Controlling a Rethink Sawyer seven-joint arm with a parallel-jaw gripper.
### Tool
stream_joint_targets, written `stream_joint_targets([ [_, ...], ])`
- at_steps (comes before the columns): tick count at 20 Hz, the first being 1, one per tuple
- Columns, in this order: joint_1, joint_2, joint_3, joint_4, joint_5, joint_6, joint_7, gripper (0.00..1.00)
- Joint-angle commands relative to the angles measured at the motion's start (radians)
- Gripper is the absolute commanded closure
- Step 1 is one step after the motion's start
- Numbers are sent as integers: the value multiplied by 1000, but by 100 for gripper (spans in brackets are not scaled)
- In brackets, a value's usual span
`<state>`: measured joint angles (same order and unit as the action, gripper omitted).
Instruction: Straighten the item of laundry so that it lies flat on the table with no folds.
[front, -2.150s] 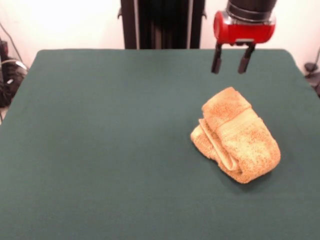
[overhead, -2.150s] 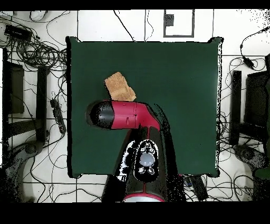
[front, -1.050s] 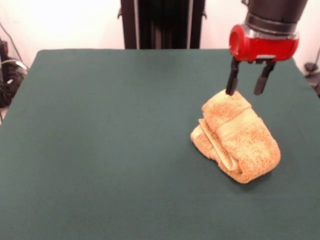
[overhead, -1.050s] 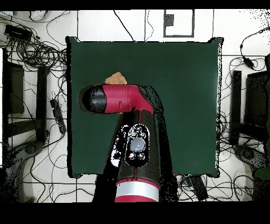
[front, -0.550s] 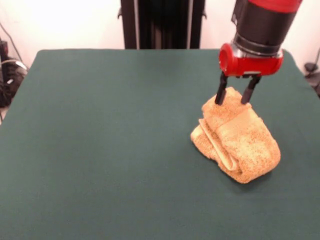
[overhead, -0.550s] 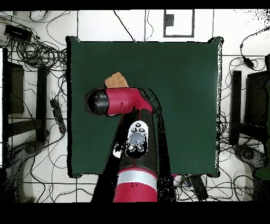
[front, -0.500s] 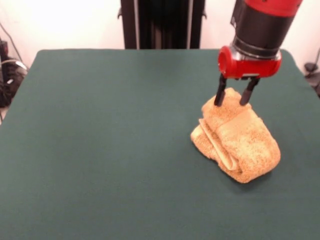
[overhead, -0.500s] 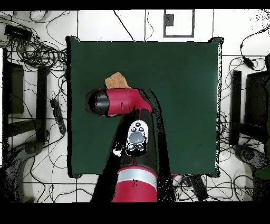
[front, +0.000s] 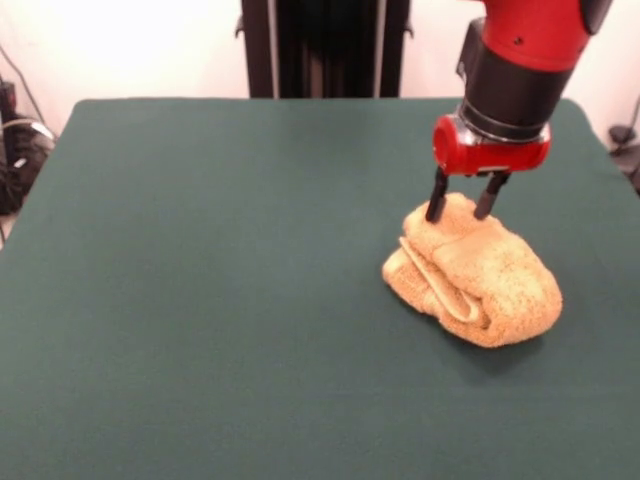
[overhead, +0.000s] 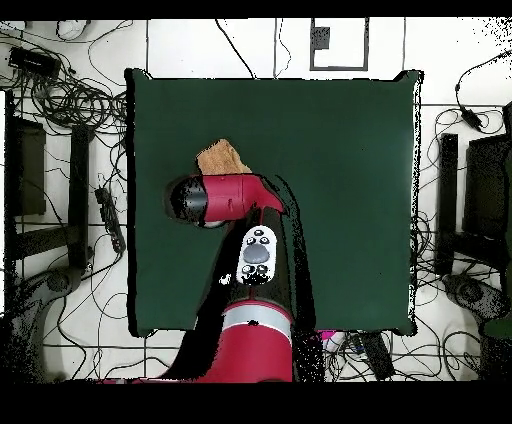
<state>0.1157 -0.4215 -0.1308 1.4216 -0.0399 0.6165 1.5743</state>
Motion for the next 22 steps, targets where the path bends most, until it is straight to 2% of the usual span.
stream_joint_targets([
  [1, -22, 24, 144, 87, 85, 112, 153, 0],
  [6, -43, -30, 210, 138, 147, 150, 130, 0],
  [9, -43, -50, 225, 140, 154, 142, 112, 0],
  [15, -51, -15, 229, 106, 162, 135, 118, 0],
  [22, 13, 33, 109, 51, 73, -10, 177, 0],
])
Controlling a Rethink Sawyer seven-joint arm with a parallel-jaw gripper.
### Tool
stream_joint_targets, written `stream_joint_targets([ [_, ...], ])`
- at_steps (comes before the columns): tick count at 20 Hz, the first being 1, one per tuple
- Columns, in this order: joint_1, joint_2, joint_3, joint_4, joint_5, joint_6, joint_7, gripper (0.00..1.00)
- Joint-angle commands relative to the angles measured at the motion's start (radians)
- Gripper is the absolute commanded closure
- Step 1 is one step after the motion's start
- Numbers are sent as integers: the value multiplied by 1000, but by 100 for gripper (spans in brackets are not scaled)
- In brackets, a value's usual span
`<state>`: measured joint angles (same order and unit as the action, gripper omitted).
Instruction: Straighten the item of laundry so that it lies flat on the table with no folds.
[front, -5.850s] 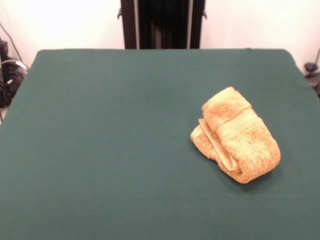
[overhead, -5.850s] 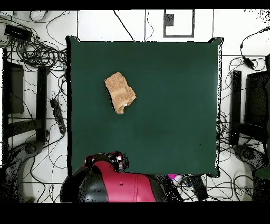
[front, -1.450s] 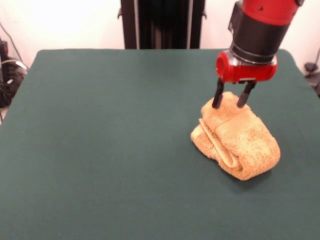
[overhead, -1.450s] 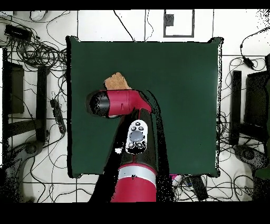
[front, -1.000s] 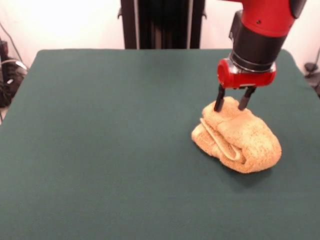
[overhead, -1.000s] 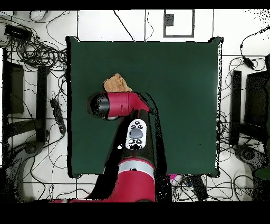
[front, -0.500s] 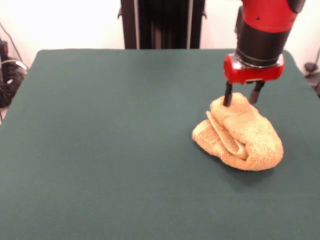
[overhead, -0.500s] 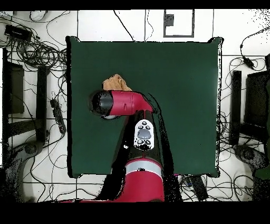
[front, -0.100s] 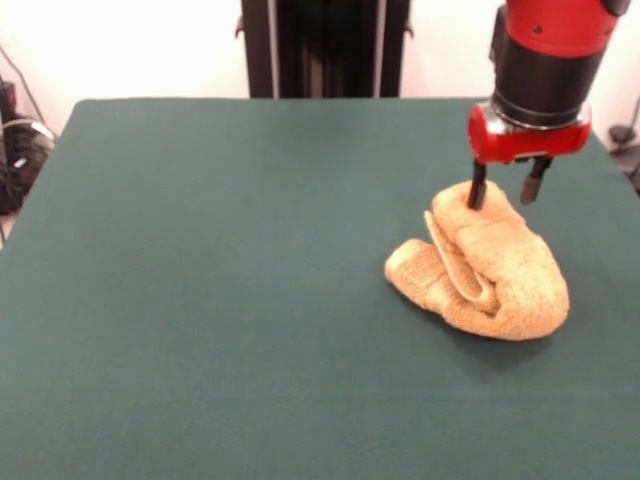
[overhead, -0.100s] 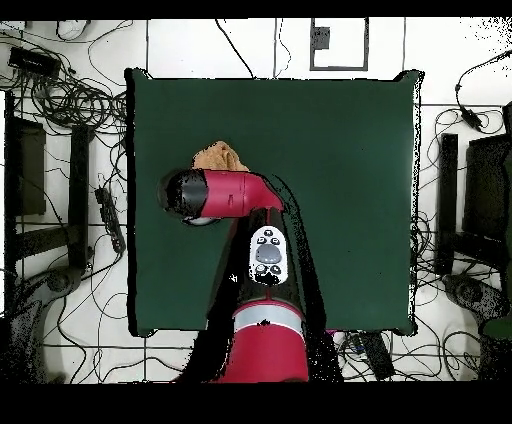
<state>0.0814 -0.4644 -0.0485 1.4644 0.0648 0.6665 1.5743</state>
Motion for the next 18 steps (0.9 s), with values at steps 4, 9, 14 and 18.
stream_joint_targets([
  [4, 133, 104, -115, -38, -97, -128, 260, 100],
  [9, 216, 175, -275, -75, -114, -157, 350, 100],
  [14, 244, 143, -312, -24, -61, -176, 356, 100],
  [18, 258, -34, -301, 26, -5, 16, 299, 100],
])
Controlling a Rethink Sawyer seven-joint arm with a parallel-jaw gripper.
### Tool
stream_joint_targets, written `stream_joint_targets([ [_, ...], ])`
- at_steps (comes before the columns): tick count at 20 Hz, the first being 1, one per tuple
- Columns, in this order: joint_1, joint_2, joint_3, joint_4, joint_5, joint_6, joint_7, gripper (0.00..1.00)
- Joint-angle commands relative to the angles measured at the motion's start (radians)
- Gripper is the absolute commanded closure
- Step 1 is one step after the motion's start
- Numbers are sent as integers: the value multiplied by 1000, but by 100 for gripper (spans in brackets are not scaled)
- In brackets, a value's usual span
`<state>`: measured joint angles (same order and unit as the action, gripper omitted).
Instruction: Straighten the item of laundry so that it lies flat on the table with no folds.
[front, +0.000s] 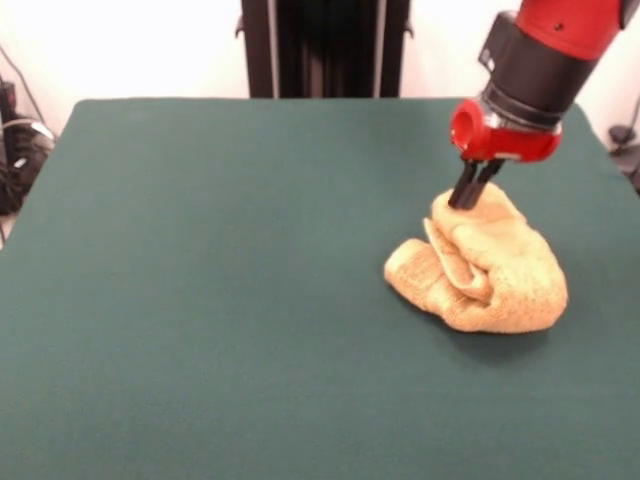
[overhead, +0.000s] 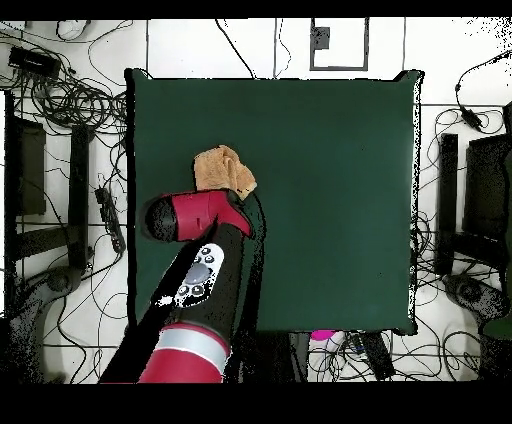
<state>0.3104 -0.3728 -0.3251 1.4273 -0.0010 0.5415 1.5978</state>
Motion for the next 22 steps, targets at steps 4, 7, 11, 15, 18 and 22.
stream_joint_targets([
  [4, -1, -193, 12, 66, 83, 240, 230, 100],
  [7, -15, -211, 25, 49, 83, 289, 210, 100],
  [11, -36, -213, 55, 48, 85, 273, 196, 100],
  [15, -46, -215, 72, 87, 91, 171, 224, 100],
  [18, -41, -224, 71, 123, 95, 112, 251, 0],
  [22, -24, -228, 54, 154, 88, 66, 277, 0],
])
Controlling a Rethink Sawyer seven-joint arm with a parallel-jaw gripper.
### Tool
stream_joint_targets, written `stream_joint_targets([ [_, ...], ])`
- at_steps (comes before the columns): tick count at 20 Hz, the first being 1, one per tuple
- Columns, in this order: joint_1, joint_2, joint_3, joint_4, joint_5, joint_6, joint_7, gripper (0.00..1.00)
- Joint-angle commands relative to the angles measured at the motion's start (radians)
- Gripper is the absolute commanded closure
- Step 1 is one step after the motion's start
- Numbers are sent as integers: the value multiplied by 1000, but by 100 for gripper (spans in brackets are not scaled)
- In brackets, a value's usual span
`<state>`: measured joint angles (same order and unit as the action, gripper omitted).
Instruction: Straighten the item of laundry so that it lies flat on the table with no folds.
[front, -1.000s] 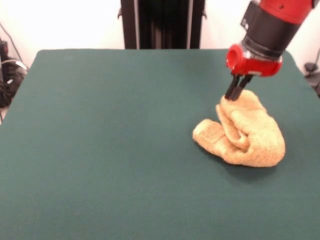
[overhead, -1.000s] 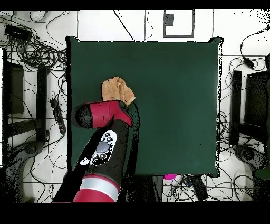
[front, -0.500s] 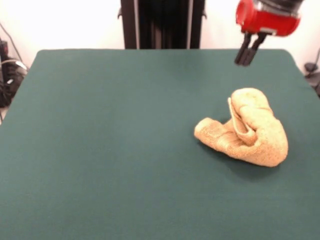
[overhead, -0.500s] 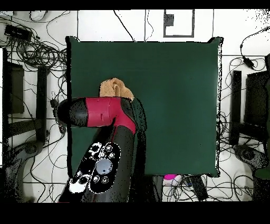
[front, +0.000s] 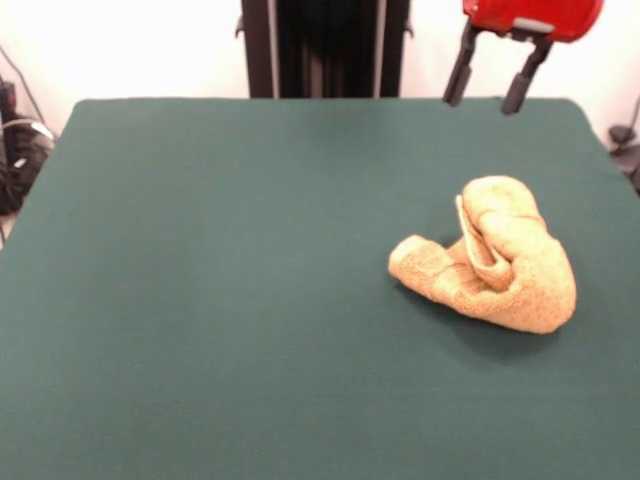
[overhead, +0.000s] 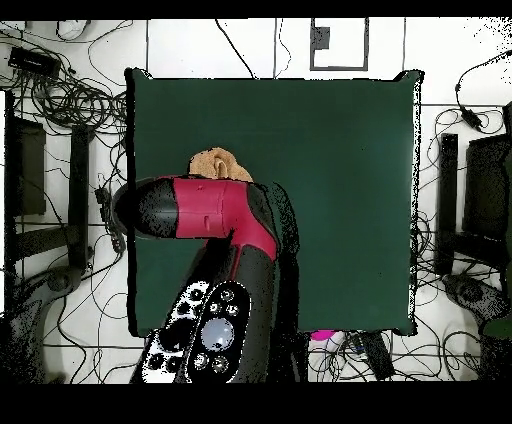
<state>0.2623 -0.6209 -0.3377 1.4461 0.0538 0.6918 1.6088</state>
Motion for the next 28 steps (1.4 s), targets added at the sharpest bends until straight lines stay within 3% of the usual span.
stream_joint_targets([
  [1, 36, 23, 52, 145, 42, -118, 307, 0],
  [11, 0, 75, 131, 323, 116, -475, 374, 0],
  [23, -26, 111, 173, 330, 110, -547, 334, 0],
  [28, -74, 151, 247, 356, 122, -592, 344, 0],
])
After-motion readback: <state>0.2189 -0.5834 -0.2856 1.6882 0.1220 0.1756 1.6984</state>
